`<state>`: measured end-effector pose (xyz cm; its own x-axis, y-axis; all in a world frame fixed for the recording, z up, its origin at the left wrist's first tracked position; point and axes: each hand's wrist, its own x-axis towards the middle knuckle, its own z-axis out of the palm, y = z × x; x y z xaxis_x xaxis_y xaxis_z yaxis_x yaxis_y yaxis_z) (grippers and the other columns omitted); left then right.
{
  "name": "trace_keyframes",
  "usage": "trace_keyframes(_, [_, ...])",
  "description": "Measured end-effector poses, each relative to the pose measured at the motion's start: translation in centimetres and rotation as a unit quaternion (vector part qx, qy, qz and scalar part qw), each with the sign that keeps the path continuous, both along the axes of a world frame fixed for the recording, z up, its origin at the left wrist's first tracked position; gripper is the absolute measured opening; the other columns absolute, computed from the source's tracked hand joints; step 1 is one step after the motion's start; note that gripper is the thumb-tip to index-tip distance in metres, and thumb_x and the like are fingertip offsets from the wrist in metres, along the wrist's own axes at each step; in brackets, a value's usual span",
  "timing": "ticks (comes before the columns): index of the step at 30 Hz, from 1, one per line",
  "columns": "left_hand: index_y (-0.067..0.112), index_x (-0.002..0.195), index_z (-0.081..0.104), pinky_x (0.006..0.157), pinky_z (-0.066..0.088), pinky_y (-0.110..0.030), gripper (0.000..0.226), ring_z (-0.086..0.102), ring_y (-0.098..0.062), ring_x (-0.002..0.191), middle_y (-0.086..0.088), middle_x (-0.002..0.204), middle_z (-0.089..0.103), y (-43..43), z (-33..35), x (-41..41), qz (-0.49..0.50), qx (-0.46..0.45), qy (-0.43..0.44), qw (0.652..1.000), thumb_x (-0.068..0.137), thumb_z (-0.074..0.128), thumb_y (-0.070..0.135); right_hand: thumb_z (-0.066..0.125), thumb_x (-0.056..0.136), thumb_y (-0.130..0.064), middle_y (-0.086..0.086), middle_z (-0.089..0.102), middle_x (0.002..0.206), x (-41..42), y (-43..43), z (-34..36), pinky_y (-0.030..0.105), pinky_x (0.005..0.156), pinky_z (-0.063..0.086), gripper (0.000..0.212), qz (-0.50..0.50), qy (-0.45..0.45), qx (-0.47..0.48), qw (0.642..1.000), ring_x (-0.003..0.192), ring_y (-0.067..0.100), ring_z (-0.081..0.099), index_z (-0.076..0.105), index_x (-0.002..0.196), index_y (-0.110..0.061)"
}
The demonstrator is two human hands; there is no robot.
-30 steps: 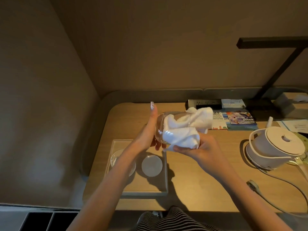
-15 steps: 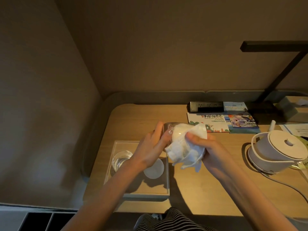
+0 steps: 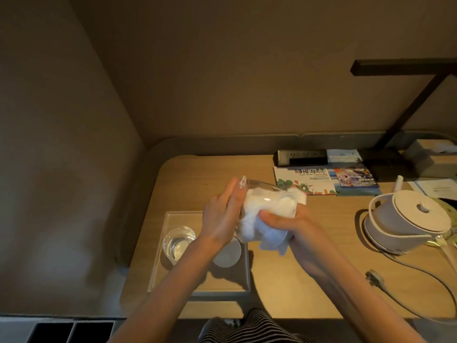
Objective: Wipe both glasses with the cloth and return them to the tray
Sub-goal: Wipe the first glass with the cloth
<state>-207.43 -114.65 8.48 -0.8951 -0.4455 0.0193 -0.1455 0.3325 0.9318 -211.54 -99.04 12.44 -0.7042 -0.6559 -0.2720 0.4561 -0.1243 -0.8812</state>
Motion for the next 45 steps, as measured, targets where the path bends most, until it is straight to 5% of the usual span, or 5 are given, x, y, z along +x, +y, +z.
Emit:
trace_keyframes(6, [0.032, 0.127, 0.053, 0.067, 0.056, -0.039, 0.079, 0.067, -0.015, 0.083, -0.001, 0.099, 0.07, -1.7, -0.5, 1.1, -0.109, -0.071, 0.036, 0.991, 0.078, 0.026, 0.088, 0.068, 0.073, -0.004, 0.018, 0.067, 0.093, -0.3, -0.1, 0.4, 0.038, 0.067, 0.059, 0.031, 0.008, -0.098, -0.049, 0.994, 0.084, 0.027, 0.068, 0.064, 0.103, 0.006])
trace_keyframes(16, [0.043, 0.112, 0.057, 0.085, 0.055, -0.018, 0.077, 0.068, 0.005, 0.1, 0.013, 0.115, 0.067, -0.8, 1.5, 0.2, -0.099, 0.218, -0.091, 0.967, 0.067, 0.021, 0.095, 0.08, 0.069, -0.029, -0.006, 0.073, 0.088, 0.5, -0.3, -1.0, 0.024, 0.067, 0.049, 0.023, 0.009, 0.513, 0.226, 0.828, 0.086, 0.004, 0.06, 0.073, 0.089, -0.021])
trace_keyframes(26, [0.03, 0.107, 0.057, 0.07, 0.052, -0.058, 0.072, 0.064, -0.03, 0.084, -0.011, 0.093, 0.065, -0.1, -0.3, 1.0, 0.001, -0.033, 0.126, 0.992, 0.078, 0.029, 0.09, 0.09, 0.049, -0.024, 0.014, 0.069, 0.102, -1.2, -0.1, 0.8, 0.035, 0.076, 0.057, 0.061, 0.058, -0.1, -0.089, 0.989, 0.097, 0.026, 0.067, 0.07, 0.103, -0.004])
trace_keyframes(38, [0.025, 0.132, 0.059, 0.107, 0.048, -0.051, 0.112, 0.062, -0.022, 0.123, -0.006, 0.132, 0.066, -0.1, 2.5, 0.0, -0.08, 0.223, -0.073, 0.969, 0.055, 0.034, 0.103, 0.085, 0.056, -0.018, -0.004, 0.073, 0.084, -0.3, -0.5, 1.4, 0.023, 0.064, 0.056, 0.037, -0.049, 0.29, 0.125, 0.948, 0.083, 0.009, 0.068, 0.068, 0.089, -0.02])
trace_keyframes(45, [0.031, 0.095, 0.048, 0.064, 0.053, -0.055, 0.048, 0.064, -0.027, 0.069, -0.011, 0.078, 0.065, 0.8, 2.4, 0.8, 0.0, -0.004, 0.071, 0.997, 0.082, 0.032, 0.074, 0.078, 0.062, -0.007, 0.005, 0.074, 0.082, -0.8, -0.5, 2.2, 0.025, 0.06, 0.055, 0.029, 0.011, 0.055, -0.005, 0.998, 0.078, 0.018, 0.071, 0.07, 0.09, -0.007])
